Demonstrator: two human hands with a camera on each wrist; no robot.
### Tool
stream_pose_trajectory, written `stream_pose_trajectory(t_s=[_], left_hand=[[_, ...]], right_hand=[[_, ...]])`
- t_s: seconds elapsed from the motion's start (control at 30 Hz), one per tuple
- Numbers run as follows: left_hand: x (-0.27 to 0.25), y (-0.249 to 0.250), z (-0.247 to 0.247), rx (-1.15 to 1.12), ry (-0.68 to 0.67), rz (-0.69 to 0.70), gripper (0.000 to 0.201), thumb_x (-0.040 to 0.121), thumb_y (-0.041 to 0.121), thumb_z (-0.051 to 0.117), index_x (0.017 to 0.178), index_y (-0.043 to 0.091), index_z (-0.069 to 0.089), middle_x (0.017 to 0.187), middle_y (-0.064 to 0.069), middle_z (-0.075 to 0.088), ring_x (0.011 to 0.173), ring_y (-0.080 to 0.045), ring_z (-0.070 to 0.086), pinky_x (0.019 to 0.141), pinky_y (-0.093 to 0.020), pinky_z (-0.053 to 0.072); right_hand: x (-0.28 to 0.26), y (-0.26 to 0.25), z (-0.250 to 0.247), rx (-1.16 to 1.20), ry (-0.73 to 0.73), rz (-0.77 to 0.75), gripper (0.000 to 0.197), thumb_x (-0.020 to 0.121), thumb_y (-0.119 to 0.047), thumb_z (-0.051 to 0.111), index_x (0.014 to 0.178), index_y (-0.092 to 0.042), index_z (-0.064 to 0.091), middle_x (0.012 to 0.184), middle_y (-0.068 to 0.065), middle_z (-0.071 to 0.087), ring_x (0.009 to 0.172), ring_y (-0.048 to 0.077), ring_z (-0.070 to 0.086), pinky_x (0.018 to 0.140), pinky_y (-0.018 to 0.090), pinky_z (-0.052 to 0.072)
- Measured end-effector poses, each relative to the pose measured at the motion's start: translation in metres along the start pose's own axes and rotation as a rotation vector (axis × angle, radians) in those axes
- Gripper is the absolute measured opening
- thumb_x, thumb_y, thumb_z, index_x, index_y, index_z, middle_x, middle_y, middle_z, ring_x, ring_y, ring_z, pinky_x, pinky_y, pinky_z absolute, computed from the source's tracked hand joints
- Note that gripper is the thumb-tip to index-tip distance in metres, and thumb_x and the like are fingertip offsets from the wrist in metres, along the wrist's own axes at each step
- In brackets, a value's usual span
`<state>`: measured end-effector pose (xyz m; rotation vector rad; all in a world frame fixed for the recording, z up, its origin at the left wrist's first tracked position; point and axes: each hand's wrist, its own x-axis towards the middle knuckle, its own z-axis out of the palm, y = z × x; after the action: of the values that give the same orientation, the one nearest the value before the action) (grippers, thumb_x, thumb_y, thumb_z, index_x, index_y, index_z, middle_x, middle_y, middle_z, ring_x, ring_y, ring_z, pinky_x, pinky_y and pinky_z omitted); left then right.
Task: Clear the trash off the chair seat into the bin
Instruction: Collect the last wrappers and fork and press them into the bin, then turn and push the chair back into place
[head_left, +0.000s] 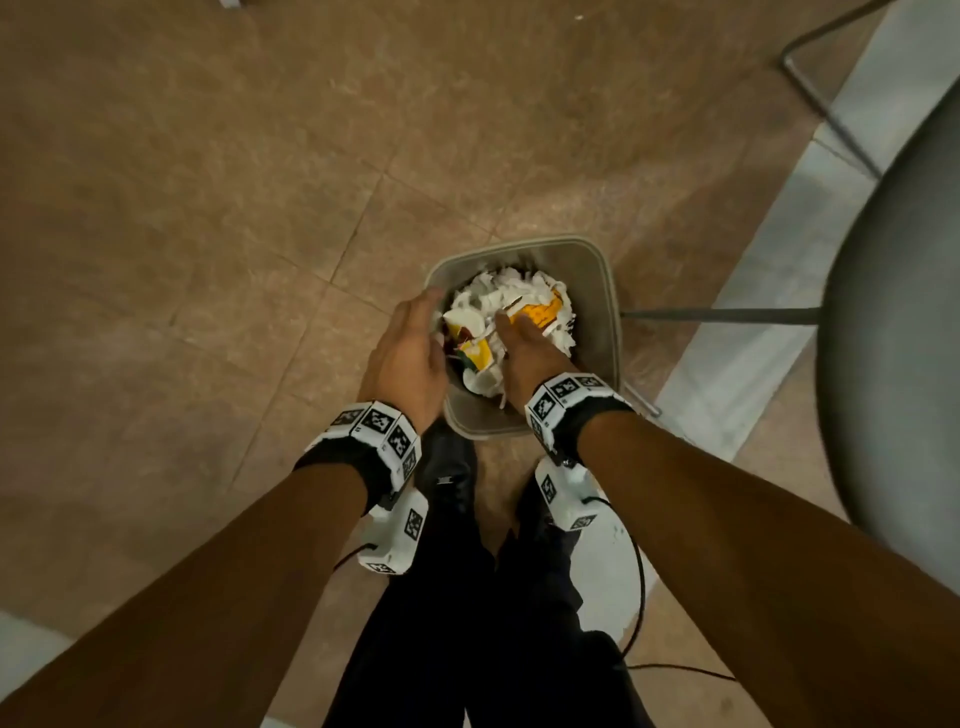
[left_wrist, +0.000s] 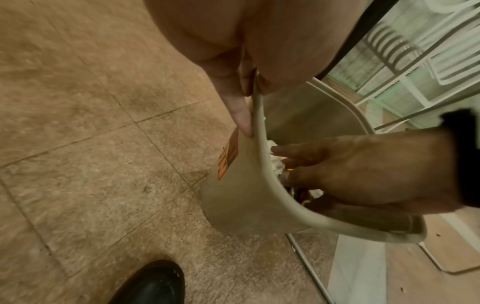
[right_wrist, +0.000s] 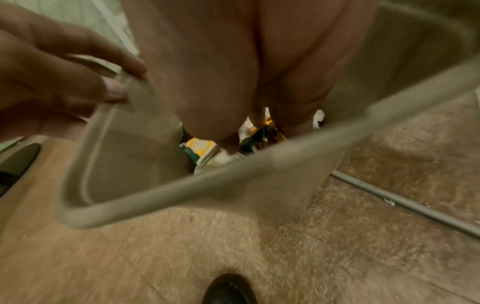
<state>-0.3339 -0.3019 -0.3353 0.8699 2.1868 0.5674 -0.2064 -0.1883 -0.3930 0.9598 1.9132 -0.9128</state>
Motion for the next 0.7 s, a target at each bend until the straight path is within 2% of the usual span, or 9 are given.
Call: stream_pose_trajectory(t_s=[0.1,0.2,0.27,0.37,0.47,0.5,0.57,0.63,0.7], left_hand=[[-0.001,-0.005,0.001,-0.036,0.007,0.015,0.049,0.099,0.011,0.044,0.146,0.023,0.038,0.145,-0.004,0.044,0.117,-0.025,0.057,0.098,-0.034,0.047],[-0.001,-0.006,-0.001,-0.057,-0.005,0.02,0.048,0.099,0.013,0.045,0.146,0.022,0.039,0.145,-0.004,0.045,0.119,-0.024,0.055,0.099,-0.031,0.045],[-0.004,-0.002,-0.005,-0.072,-0.036,-0.01,0.048,0.099,0.01,0.045,0.146,0.02,0.041,0.146,-0.005,0.046,0.124,-0.023,0.053,0.102,-0.028,0.041],[-0.013,0.011,-0.023,-0.032,-0.118,-0.043,0.051,0.096,0.009,0.045,0.146,0.019,0.044,0.153,-0.008,0.04,0.137,-0.026,0.044,0.113,-0.035,0.036],[-0.032,0.028,-0.054,0.087,-0.18,-0.111,0.053,0.095,0.013,0.046,0.147,0.021,0.043,0.16,-0.009,0.027,0.148,-0.024,0.027,0.117,-0.027,0.022],[-0.042,0.035,-0.067,0.124,-0.194,-0.133,0.051,0.096,0.009,0.046,0.146,0.018,0.044,0.159,-0.01,0.03,0.147,-0.023,0.029,0.115,-0.027,0.024],[-0.068,0.048,-0.094,0.165,-0.25,-0.179,0.047,0.096,0.008,0.047,0.143,0.014,0.048,0.151,-0.012,0.044,0.137,-0.026,0.044,0.112,-0.031,0.034],[-0.1,0.059,-0.122,0.188,-0.357,-0.243,0.043,0.097,0.014,0.047,0.139,0.016,0.052,0.139,-0.01,0.057,0.126,-0.027,0.056,0.105,-0.031,0.043],[-0.139,0.074,-0.151,0.221,-0.436,-0.26,0.038,0.097,0.018,0.048,0.134,0.016,0.056,0.132,-0.008,0.062,0.12,-0.027,0.06,0.1,-0.03,0.047]], right_hand=[[0.017,-0.001,0.002,0.009,-0.034,0.034,0.094,0.093,-0.008,0.057,0.159,-0.028,-0.007,0.167,0.007,-0.009,0.151,0.036,0.021,0.111,0.051,0.039],[0.019,-0.001,-0.005,0.028,-0.053,0.031,0.088,0.094,-0.009,0.053,0.159,-0.028,-0.003,0.168,0.007,-0.008,0.151,0.036,0.021,0.114,0.046,0.037],[0.009,0.0,-0.016,0.03,-0.06,0.011,0.085,0.094,-0.012,0.053,0.16,-0.028,0.001,0.168,0.005,-0.004,0.151,0.035,0.022,0.115,0.044,0.036],[-0.026,-0.003,-0.04,0.012,0.009,-0.032,0.083,0.094,-0.02,0.054,0.159,-0.032,0.003,0.168,0.004,0.001,0.151,0.035,0.021,0.115,0.047,0.037],[-0.087,-0.01,-0.065,0.123,0.085,-0.041,0.08,0.096,-0.03,0.054,0.158,-0.04,0.004,0.168,0.007,0.0,0.149,0.036,0.026,0.113,0.043,0.039],[-0.113,-0.012,-0.073,0.176,0.118,-0.053,0.078,0.097,-0.032,0.053,0.158,-0.039,0.006,0.168,0.007,0.005,0.148,0.035,0.029,0.113,0.042,0.039],[-0.173,-0.015,-0.086,0.271,0.16,-0.077,0.072,0.098,-0.033,0.053,0.159,-0.031,0.015,0.162,0.009,0.026,0.144,0.033,0.036,0.112,0.037,0.037],[-0.24,-0.015,-0.09,0.35,0.14,-0.096,0.059,0.098,-0.03,0.054,0.153,-0.023,0.035,0.146,0.009,0.052,0.134,0.03,0.049,0.105,0.029,0.039],[-0.31,-0.01,-0.086,0.382,0.07,-0.073,0.042,0.097,-0.028,0.053,0.138,-0.02,0.054,0.134,0.006,0.062,0.127,0.027,0.056,0.098,0.026,0.04]])
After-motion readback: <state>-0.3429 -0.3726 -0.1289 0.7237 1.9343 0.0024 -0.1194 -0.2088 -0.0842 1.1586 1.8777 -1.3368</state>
